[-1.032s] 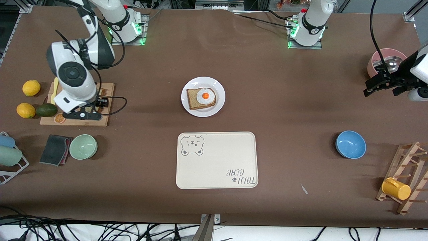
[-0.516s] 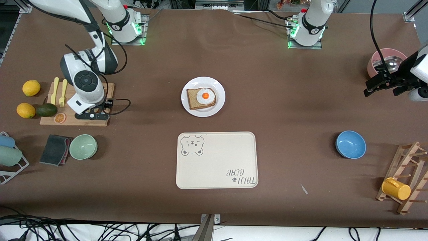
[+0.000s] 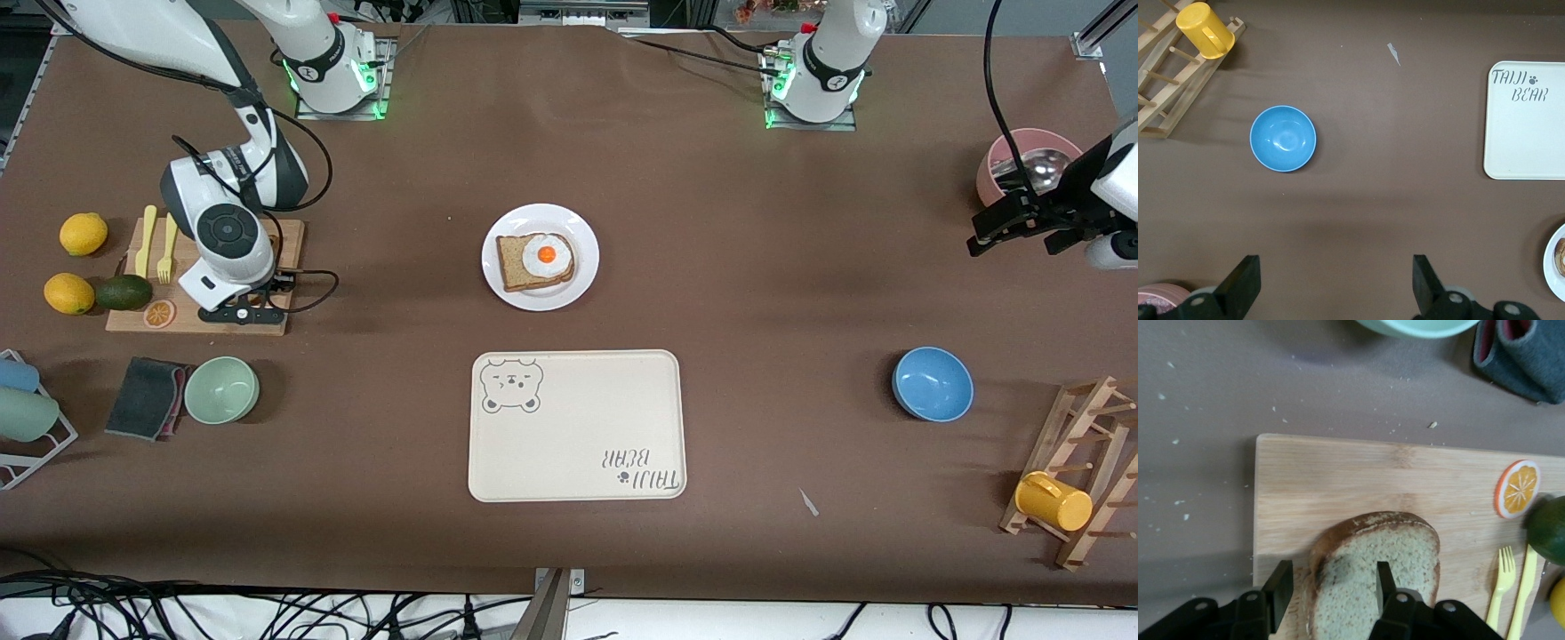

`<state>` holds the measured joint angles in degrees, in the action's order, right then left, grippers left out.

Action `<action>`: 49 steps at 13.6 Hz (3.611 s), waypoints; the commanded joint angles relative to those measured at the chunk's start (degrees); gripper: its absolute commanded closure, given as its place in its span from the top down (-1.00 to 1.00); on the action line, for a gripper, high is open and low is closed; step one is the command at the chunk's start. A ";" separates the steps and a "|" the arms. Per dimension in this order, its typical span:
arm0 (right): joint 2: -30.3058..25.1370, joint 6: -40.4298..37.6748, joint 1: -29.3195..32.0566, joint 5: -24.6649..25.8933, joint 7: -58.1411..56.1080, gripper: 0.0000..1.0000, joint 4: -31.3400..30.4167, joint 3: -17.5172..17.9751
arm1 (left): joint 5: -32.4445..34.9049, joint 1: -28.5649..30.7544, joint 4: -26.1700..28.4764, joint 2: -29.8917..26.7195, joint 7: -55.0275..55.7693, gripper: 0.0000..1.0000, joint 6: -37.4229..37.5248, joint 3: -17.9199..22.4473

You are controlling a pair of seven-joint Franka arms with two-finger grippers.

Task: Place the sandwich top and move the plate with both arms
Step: 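Lower the right gripper and grasp the bread slice, then lift, then carry the bread slice with the right gripper over the egg toast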

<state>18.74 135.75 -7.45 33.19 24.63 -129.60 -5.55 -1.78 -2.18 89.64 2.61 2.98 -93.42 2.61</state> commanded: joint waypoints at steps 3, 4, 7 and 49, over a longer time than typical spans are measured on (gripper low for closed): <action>0.15 1.27 0.24 1.53 1.04 0.13 -1.53 -0.25 | 1.43 -0.11 -1.31 0.29 0.53 1.00 1.13 -0.06; 0.15 1.27 0.24 1.53 1.30 0.04 -1.70 -0.16 | 1.43 -0.11 -1.31 0.29 0.53 1.00 1.13 -0.06; 1.02 1.44 0.33 1.53 1.48 -0.17 -1.71 -0.25 | 1.43 -0.11 -1.31 0.29 0.53 1.00 1.13 -0.06; 24.93 -30.21 -31.57 -32.58 30.30 -1.00 55.16 13.11 | 1.43 0.07 -1.31 0.29 0.53 1.00 1.13 0.03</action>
<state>40.83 104.35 -38.03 1.75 52.96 -76.75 7.93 -1.78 -2.13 89.64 2.61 2.98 -93.42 2.61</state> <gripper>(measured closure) 0.930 0.000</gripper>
